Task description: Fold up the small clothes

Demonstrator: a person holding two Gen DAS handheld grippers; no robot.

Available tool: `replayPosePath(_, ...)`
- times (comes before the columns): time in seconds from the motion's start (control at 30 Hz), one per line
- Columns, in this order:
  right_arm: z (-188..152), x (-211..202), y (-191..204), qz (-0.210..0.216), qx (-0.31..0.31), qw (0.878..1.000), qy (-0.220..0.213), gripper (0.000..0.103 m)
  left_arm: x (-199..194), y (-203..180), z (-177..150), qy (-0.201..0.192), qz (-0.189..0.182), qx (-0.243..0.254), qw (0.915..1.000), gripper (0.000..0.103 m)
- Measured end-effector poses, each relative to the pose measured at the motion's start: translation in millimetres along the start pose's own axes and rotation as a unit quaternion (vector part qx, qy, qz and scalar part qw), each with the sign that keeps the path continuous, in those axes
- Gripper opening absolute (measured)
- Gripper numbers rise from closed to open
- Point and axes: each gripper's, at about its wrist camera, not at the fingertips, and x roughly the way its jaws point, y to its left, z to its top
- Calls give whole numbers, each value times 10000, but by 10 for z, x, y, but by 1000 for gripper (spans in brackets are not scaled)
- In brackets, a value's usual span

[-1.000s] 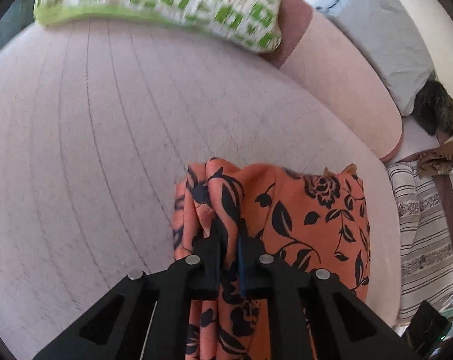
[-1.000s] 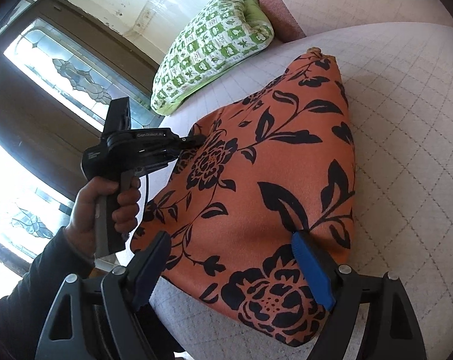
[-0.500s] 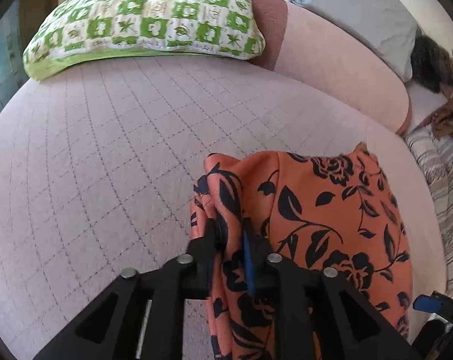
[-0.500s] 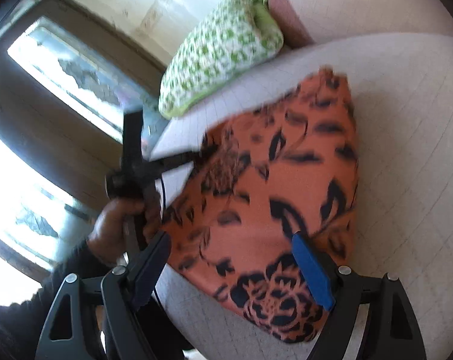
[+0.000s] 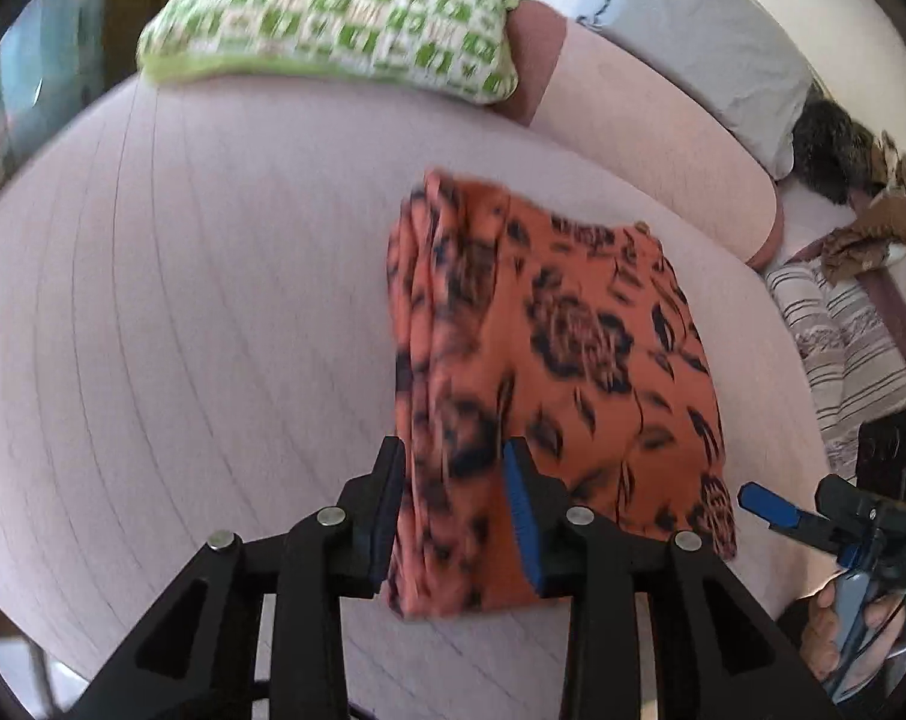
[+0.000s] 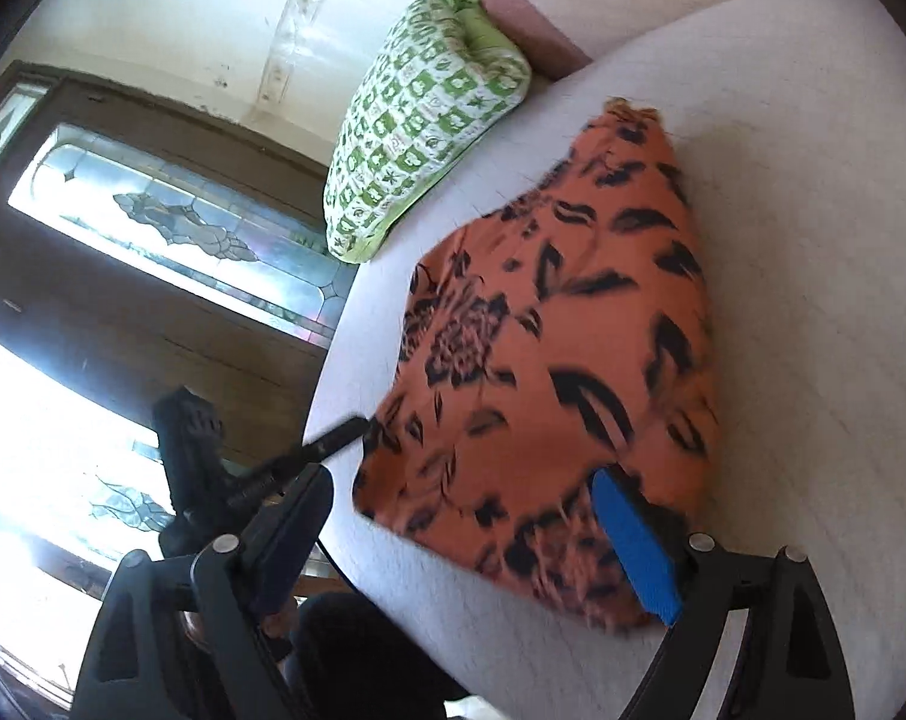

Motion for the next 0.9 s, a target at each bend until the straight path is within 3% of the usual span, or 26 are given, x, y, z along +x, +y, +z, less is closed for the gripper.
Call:
replayPosePath(0.1, -105, -142, -181, 40, 441, 9988, -215, 90, 235, 108, -98, 349, 67, -184, 9992, 34)
replayPosePath(0.2, -163, 79, -513, -185, 1208, 9910, 547, 90, 296, 198, -110, 436, 127, -478, 9978, 34)
replayPosePath(0.23, -191, 45, -564, -228, 1349, 9892, 527, 90, 220, 154, -100, 408, 224, -413, 9981, 34)
replayPosePath(0.3, -176, -134, -543, 119, 1294, 9914, 174, 90, 48, 67, -96, 231, 334, -213, 9989, 34)
replayPosePath(0.37, -91, -261, -553, 190, 1289, 9915, -60, 90, -131, -84, -50, -67, 413, 42, 9991, 34)
replayPosePath(0.5, 187, -178, -678, 356, 1422, 9892, -77, 90, -198, -406, 154, -435, 206, 429, 9979, 40)
replayPosePath(0.6, 300, 113, -775, 532, 1572, 9855, 346, 90, 36, -500, 263, -433, 22, 418, 9982, 44)
replayPosePath(0.67, 269, 287, -849, 490, 1647, 9834, 575, 89, 353, -482, 260, -255, 269, 291, 9989, 44)
replayPosePath(0.73, 276, 313, -799, 446, 1456, 9869, 524, 89, 600, -444, 205, -105, 489, 248, 9984, 43)
replayPosePath(0.8, 316, 337, -691, 371, 1197, 9902, 612, 61, 607, -533, 166, -311, 686, 519, 9958, 43)
replayPosePath(0.83, 331, 356, -638, 188, 1059, 9921, 652, 52, 610, -565, 164, -324, 745, 569, 9951, 43)
replayPosePath(0.87, 346, 351, -549, -159, 795, 9945, 660, 32, 608, -571, 165, -338, 740, 548, 9952, 43)
replayPosePath(0.9, 342, 316, -506, -263, 708, 9954, 596, 29, 606, -560, 170, -343, 695, 502, 9957, 43)
